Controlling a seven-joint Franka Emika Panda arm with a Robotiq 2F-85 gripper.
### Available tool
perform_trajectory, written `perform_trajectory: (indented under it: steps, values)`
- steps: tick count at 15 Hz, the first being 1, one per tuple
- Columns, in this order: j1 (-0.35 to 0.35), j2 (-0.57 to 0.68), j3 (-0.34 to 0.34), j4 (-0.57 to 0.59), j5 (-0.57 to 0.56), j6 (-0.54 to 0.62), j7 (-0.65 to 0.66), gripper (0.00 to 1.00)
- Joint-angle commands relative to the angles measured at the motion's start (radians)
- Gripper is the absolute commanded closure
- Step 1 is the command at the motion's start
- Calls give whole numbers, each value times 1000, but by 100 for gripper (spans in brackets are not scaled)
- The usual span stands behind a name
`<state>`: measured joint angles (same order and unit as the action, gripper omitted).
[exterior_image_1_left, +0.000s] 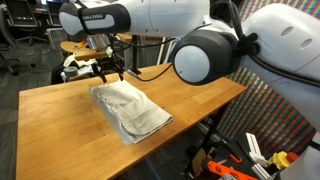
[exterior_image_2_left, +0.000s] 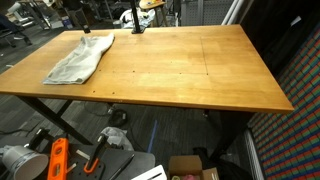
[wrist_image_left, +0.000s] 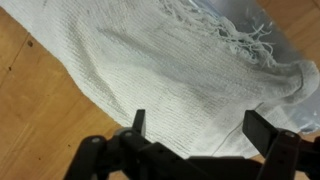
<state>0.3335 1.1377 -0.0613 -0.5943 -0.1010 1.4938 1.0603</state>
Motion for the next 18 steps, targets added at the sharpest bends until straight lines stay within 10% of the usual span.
perform_trajectory:
  steps: [1, 18]
  values:
    - [-32, 78, 0, 118, 43, 17, 136, 0]
    - [-66, 141, -28, 121, 20, 168, 433, 0]
